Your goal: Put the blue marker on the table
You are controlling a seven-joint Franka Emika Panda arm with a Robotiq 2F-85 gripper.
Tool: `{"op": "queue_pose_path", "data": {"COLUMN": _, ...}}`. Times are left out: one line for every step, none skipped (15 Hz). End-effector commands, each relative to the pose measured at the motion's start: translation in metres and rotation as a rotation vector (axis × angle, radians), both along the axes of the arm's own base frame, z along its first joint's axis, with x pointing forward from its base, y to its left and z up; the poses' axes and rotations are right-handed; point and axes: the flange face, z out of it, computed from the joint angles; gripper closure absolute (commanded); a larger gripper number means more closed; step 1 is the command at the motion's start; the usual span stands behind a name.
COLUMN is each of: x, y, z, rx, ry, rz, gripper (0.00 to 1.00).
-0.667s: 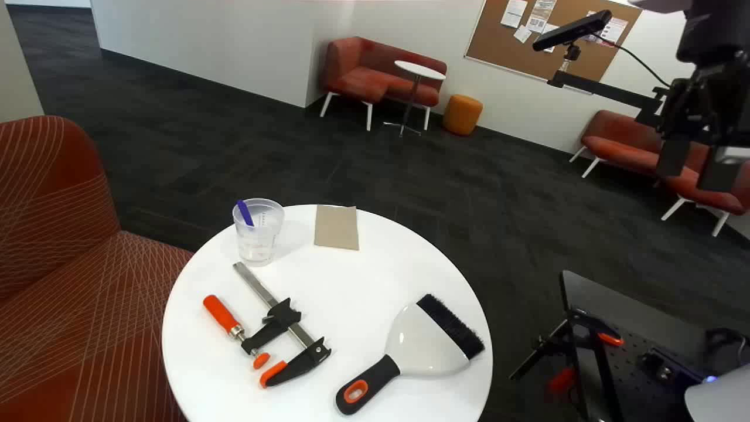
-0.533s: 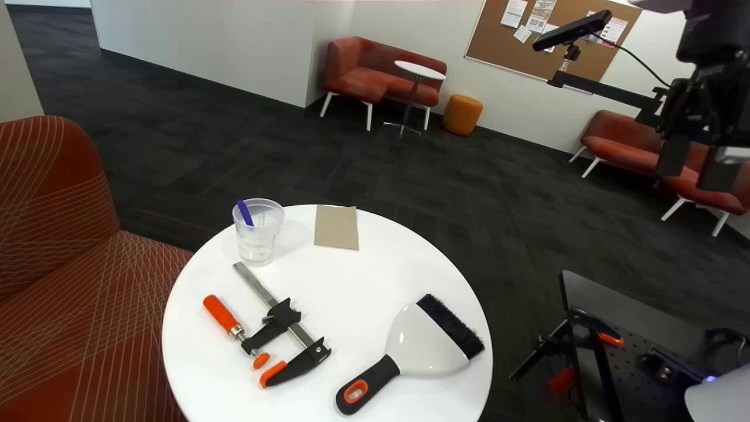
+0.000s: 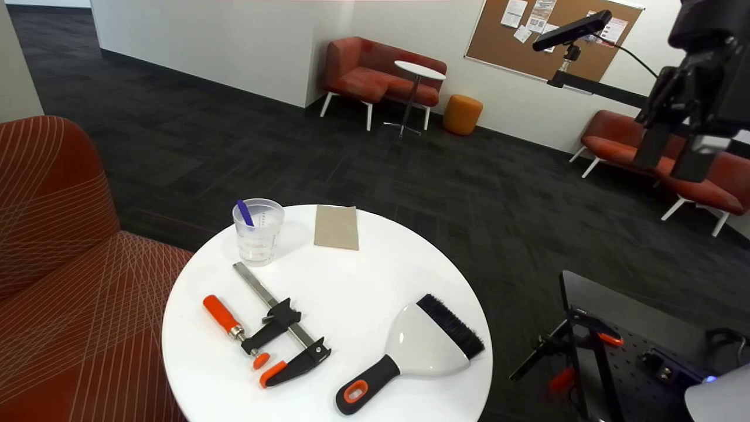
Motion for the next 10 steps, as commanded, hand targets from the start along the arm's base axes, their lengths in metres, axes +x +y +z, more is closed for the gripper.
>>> {"op": "queue_pose_path", "data": {"x": 0.033, "y": 0.027, "z": 0.008, "rx": -0.027, "ry": -0.118, "rz": -0.005, "gripper": 0.00}}
{"op": "queue_pose_path", "data": {"x": 0.045, "y": 0.034, "z": 0.007, "rx": -0.041, "ry": -0.159, "rz": -0.005, "gripper": 0.00}}
{"op": "queue_pose_path", "data": {"x": 0.055, "y": 0.040, "z": 0.006, "rx": -0.049, "ry": -0.198, "rz": -0.011, "gripper": 0.00}}
{"op": "queue_pose_path", "data": {"x": 0.067, "y": 0.047, "z": 0.004, "rx": -0.053, "ry": -0.234, "rz": -0.014, "gripper": 0.00}}
{"op": "queue_pose_path", "data": {"x": 0.080, "y": 0.053, "z": -0.001, "rx": -0.057, "ry": -0.272, "rz": -0.020, "gripper": 0.00}}
{"op": "queue_pose_path", "data": {"x": 0.093, "y": 0.056, "z": -0.007, "rx": -0.059, "ry": -0.307, "rz": -0.028, "gripper": 0.00}}
{"op": "queue_pose_path", "data": {"x": 0.105, "y": 0.059, "z": -0.014, "rx": -0.064, "ry": -0.334, "rz": -0.032, "gripper": 0.00}}
{"op": "queue_pose_path", "data": {"x": 0.119, "y": 0.061, "z": -0.022, "rx": -0.071, "ry": -0.365, "rz": -0.041, "gripper": 0.00}}
{"op": "queue_pose_path", "data": {"x": 0.132, "y": 0.063, "z": -0.031, "rx": -0.072, "ry": -0.390, "rz": -0.041, "gripper": 0.00}}
{"op": "queue_pose_path", "data": {"x": 0.145, "y": 0.063, "z": -0.039, "rx": -0.079, "ry": -0.411, "rz": -0.047, "gripper": 0.00}}
